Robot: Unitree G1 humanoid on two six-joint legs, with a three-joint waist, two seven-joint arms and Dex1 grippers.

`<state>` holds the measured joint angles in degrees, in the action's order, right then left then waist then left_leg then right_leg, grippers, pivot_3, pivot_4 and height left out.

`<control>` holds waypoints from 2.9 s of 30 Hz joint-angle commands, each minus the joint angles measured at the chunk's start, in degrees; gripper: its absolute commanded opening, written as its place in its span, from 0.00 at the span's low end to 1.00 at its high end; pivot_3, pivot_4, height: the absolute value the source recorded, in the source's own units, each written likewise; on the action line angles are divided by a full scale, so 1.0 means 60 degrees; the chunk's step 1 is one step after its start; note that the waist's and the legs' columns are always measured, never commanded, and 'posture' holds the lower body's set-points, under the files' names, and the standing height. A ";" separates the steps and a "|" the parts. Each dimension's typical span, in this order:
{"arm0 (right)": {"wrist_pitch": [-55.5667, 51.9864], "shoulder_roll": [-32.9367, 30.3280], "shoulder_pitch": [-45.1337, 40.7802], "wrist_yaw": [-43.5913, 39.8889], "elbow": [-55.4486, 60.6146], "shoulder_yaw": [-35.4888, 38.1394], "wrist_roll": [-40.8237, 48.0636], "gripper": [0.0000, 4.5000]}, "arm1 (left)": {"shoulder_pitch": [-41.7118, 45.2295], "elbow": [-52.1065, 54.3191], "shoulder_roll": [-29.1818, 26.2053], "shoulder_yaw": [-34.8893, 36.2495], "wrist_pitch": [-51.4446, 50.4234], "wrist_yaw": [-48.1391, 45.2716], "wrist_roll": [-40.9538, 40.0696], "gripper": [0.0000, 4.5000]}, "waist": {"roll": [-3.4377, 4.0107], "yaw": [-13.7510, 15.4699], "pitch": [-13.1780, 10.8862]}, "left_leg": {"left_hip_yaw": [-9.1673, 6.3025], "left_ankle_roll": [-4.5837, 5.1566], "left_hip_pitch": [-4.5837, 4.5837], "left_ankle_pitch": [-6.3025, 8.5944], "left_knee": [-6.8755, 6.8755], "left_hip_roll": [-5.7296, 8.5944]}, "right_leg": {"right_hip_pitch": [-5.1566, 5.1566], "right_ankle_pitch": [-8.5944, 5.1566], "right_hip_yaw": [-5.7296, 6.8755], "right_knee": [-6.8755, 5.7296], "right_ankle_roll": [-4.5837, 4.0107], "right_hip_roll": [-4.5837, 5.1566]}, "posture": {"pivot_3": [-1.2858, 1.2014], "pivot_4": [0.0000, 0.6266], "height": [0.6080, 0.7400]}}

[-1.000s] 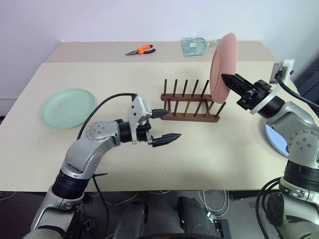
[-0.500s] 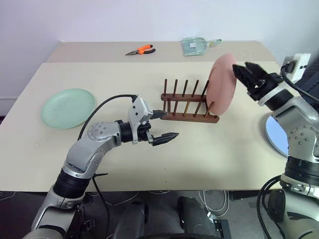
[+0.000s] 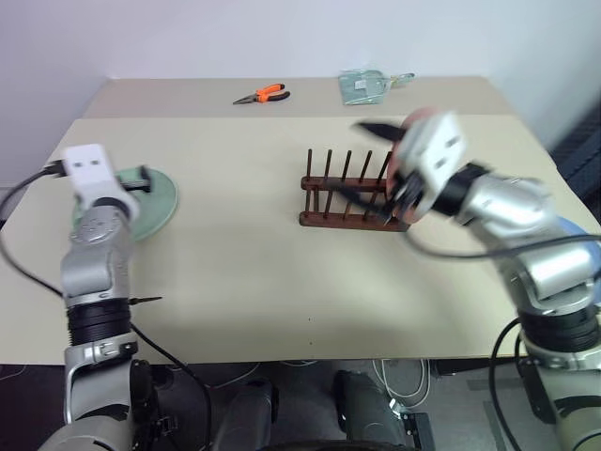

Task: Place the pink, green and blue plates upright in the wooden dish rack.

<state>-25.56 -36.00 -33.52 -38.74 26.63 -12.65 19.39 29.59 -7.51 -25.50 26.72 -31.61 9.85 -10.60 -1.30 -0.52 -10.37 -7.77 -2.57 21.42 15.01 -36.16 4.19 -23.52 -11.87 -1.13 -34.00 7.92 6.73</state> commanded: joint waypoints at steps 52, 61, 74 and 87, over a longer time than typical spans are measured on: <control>0.5131 0.1689 -0.1569 0.2906 -0.4473 -0.1242 -0.8197 0.00 | 0.3084 0.3966 0.3461 -0.0365 -0.1475 -0.0890 -0.5515 0.68 | -0.0087 -0.0027 -0.0011 | -0.0007 -0.0034 0.0005 -0.0019 0.0008 -0.0002 | -0.0006 0.0006 0.0007 -0.0001 -0.0014 -0.0017 | 0.52 0.24 1.00; 0.0031 0.3661 -0.0228 0.1773 -0.0650 0.2461 -0.0921 0.00 | 0.0885 0.3434 0.0741 -0.2590 0.1060 -0.3437 -0.2355 0.91 | -0.0064 -0.0031 -0.0009 | -0.0003 -0.0031 -0.0012 -0.0018 0.0023 -0.0010 | -0.0003 0.0009 -0.0010 -0.0009 -0.0021 -0.0036 | 0.52 0.24 1.00; -0.3581 0.4831 0.0986 0.4444 0.1093 0.4073 0.2186 0.00 | -0.1844 0.5465 -0.0257 -0.5239 0.0481 -0.7655 -0.3195 0.91 | 0.0010 -0.0064 -0.0028 | -0.0009 -0.0023 -0.0001 -0.0013 0.0031 -0.0022 | -0.0021 -0.0023 -0.0008 -0.0009 -0.0081 -0.0038 | 0.52 0.24 1.00; -0.3229 0.4562 0.0272 0.5026 -0.0433 0.4156 0.2138 0.35 | -0.1923 0.5899 -0.0185 -0.5481 0.0026 -0.7761 -0.3158 0.92 | 0.0012 -0.0057 -0.0029 | -0.0008 -0.0021 0.0000 -0.0014 0.0028 -0.0021 | -0.0018 -0.0023 -0.0006 -0.0009 -0.0078 -0.0039 | 0.52 0.24 1.00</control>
<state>-46.83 -8.00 -30.15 -8.29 23.12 12.18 32.12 18.15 25.38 -26.77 -6.00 -31.34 -36.68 -29.23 -1.23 -0.86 -10.54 -7.82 -2.69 21.41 14.93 -35.99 4.07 -23.64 -12.01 -1.16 -34.05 7.45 6.50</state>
